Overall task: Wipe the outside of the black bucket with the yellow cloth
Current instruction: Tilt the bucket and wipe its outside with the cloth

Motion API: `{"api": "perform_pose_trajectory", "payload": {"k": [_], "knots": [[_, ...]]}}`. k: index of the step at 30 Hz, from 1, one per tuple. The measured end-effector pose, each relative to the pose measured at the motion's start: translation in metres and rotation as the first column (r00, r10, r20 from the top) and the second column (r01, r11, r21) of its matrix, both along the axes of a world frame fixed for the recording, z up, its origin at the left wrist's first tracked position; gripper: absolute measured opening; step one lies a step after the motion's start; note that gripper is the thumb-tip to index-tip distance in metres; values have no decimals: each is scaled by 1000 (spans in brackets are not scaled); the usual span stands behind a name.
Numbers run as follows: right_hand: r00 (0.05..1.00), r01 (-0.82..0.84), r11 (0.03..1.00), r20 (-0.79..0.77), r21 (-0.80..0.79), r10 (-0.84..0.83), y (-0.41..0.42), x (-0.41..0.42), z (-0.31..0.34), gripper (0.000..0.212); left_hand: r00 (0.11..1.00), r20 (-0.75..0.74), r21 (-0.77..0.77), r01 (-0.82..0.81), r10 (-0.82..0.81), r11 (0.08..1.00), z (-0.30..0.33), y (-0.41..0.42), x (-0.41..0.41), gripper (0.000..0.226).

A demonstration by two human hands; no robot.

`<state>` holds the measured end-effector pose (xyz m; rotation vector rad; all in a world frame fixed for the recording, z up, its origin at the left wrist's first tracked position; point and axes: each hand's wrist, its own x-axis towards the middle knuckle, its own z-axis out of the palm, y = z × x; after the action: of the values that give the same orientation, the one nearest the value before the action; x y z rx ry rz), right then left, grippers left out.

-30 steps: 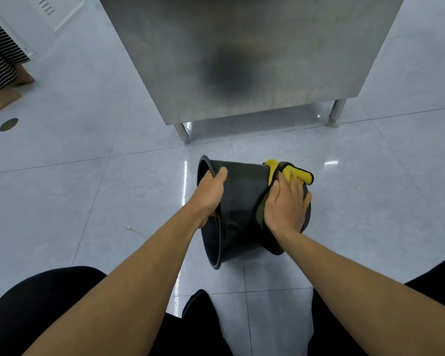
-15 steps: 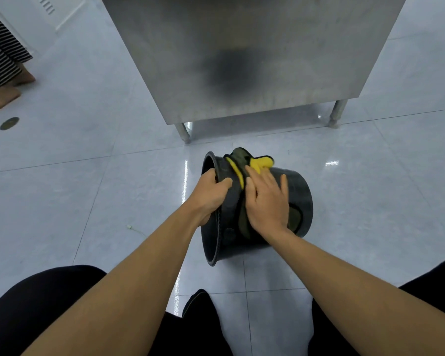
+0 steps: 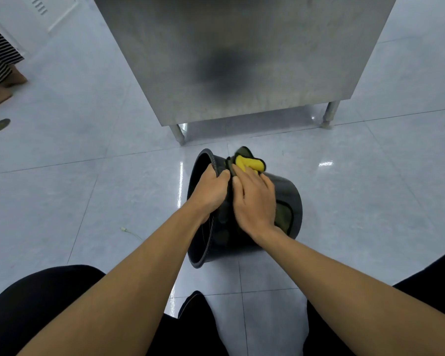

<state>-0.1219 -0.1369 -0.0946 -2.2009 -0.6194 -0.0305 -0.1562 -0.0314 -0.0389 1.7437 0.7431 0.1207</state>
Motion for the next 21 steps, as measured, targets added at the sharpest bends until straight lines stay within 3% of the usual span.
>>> {"api": "perform_pose_trajectory", "payload": {"k": [3,6,11,13,17,21], "knots": [[999,-46,997,24,56,45,3,-1,2,47,1000,18,-89,20,-18,996,1,-1,-2,25],[1000,25,999,-4,-36,-25,-11,9,-10,53,1000,23,-99,16,-13,995,2,0,-2,20],[888,254,948,-340,-193,-308,-45,40,-34,50,998,-41,-181,-50,44,982,5,-3,-5,15],[880,259,942,-350,-215,-321,-42,39,-32,49,997,-42,-196,-74,67,978,2,-4,-4,18],[956,176,972,-207,-155,-207,-18,24,-13,48,995,-31,-165,-97,93,982,-1,-7,0,36],[993,5,1000,-115,1,-5,1,6,4,52,994,-58,-112,-93,87,989,-2,-3,-1,24]]}}
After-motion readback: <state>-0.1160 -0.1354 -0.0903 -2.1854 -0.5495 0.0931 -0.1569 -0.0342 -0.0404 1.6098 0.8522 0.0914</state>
